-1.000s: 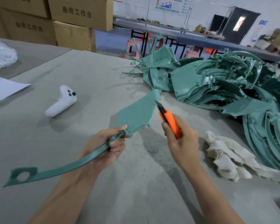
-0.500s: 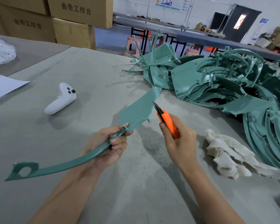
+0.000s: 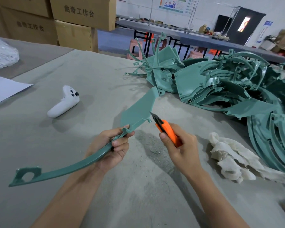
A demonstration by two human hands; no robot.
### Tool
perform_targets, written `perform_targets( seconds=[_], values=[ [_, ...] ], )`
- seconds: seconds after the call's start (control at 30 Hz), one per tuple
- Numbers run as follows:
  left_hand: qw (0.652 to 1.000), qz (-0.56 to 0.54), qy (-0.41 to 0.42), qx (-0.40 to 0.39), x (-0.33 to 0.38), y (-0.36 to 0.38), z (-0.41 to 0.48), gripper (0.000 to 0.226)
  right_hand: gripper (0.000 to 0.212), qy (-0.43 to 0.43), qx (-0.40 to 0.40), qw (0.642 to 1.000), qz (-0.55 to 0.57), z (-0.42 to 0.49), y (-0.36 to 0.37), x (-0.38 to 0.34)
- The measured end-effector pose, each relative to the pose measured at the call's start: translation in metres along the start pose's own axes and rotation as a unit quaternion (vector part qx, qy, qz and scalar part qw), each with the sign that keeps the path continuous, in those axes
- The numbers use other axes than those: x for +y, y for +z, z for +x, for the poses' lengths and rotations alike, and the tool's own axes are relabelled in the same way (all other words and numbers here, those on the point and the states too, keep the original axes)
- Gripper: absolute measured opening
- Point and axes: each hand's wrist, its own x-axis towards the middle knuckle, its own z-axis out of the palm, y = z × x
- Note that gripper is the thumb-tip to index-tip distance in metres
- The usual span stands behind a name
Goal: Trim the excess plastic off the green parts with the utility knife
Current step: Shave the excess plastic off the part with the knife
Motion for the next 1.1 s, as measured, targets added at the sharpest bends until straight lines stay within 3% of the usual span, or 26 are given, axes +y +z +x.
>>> perform_targets(
  seconds=[0.1,0.23,0.37,0.63,0.83,1.1],
  values=[
    [1.000,-0.004,-0.003,-0.001,0.000,0.001,0.000,0.005,0.018,0.005,-0.007,0.999,0.031,-0.001,-0.005,0.001],
    [1.000,0.019,-0.009,-0.003,0.000,0.003,-0.001,0.006,0.018,0.025,0.052,0.998,0.005,0.006,-0.004,0.001],
    [0.999,0.040,-0.017,-0.006,-0.003,0.004,-0.003,0.023,0.020,0.032,0.088,0.995,-0.040,0.013,-0.001,0.004],
    [1.000,0.006,0.012,0.000,0.001,0.002,-0.001,0.004,0.023,-0.031,0.031,0.999,-0.016,0.000,0.001,-0.003],
    [0.997,0.073,-0.002,-0.016,-0.003,0.006,-0.002,0.003,0.016,0.029,0.086,0.995,-0.031,0.012,-0.004,0.002],
    [0.997,0.070,0.024,-0.032,0.003,-0.001,-0.001,0.004,0.020,-0.015,-0.008,1.000,0.019,0.001,-0.006,-0.002]
  ],
)
